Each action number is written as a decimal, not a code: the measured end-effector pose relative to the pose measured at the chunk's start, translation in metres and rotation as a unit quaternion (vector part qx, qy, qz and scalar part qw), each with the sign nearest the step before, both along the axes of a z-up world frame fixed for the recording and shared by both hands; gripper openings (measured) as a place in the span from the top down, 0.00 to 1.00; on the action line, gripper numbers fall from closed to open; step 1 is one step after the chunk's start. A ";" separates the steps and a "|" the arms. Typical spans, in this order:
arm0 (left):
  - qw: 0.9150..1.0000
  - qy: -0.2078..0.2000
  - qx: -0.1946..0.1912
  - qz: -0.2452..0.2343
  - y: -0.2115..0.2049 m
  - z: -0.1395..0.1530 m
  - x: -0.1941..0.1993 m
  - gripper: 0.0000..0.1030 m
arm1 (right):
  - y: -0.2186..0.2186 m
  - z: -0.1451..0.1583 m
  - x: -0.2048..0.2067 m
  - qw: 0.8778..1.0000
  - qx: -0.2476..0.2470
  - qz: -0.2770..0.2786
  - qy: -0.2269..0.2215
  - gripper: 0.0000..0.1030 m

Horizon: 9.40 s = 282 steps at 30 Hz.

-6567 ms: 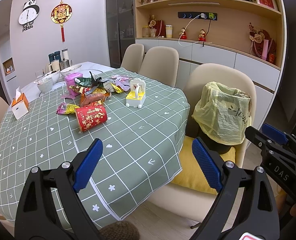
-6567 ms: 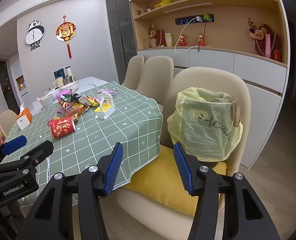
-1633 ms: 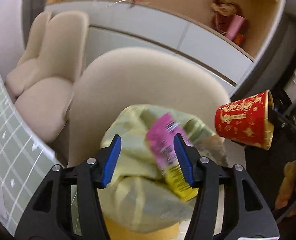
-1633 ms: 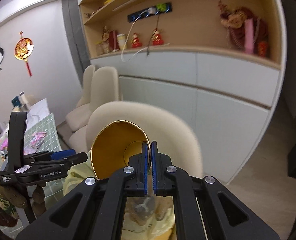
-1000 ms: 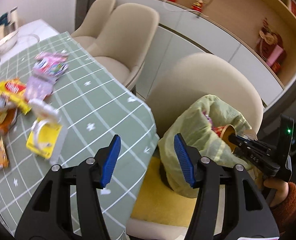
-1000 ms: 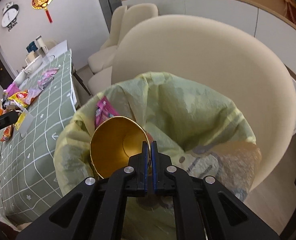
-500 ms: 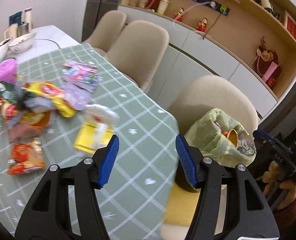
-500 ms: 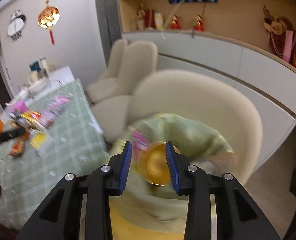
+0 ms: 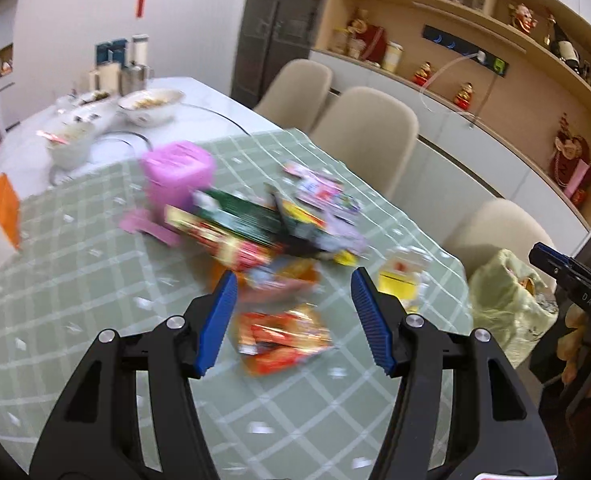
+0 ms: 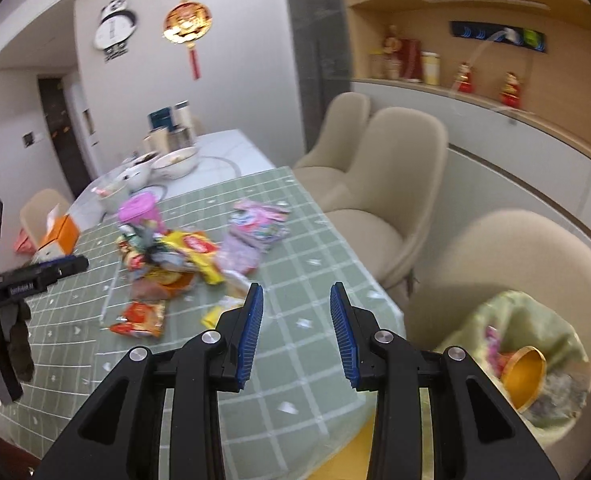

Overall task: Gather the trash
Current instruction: 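Move both grippers back over the table toward the remaining trash, then grasp the pink plastic wrapper with the left gripper while the right gripper grasps the red-gold wrapper, then carry both wrappers to the plastic bag and release them inside, then move both grippers back over the table toward the snack packets, then grasp the pink stick wrapper with the right gripper while the left gripper grasps a thin wrapper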

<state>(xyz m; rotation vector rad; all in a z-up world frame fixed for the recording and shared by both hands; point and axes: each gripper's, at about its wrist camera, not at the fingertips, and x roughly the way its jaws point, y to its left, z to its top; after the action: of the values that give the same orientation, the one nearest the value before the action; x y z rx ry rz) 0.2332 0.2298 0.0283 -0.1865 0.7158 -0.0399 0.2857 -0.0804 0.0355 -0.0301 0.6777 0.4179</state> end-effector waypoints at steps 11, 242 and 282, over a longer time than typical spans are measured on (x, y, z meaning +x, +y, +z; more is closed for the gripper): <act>0.999 0.024 -0.009 0.040 0.065 -0.016 -0.043 0.42 | 0.087 -0.026 0.007 0.995 0.009 0.090 0.031 0.67; 0.997 0.016 -0.022 -0.070 -0.042 0.013 0.140 0.47 | -0.007 -0.038 0.135 0.999 0.028 0.031 0.031 0.61; 0.990 0.121 -0.048 0.052 0.001 -0.048 0.169 0.98 | 0.184 -0.149 0.350 0.949 -0.077 0.286 0.103 0.57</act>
<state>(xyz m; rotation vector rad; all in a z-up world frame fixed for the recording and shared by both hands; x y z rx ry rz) 0.4024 0.2309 -0.0193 -0.3241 0.9452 0.0484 0.6358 0.1036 -0.1133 -0.3411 0.9072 0.9359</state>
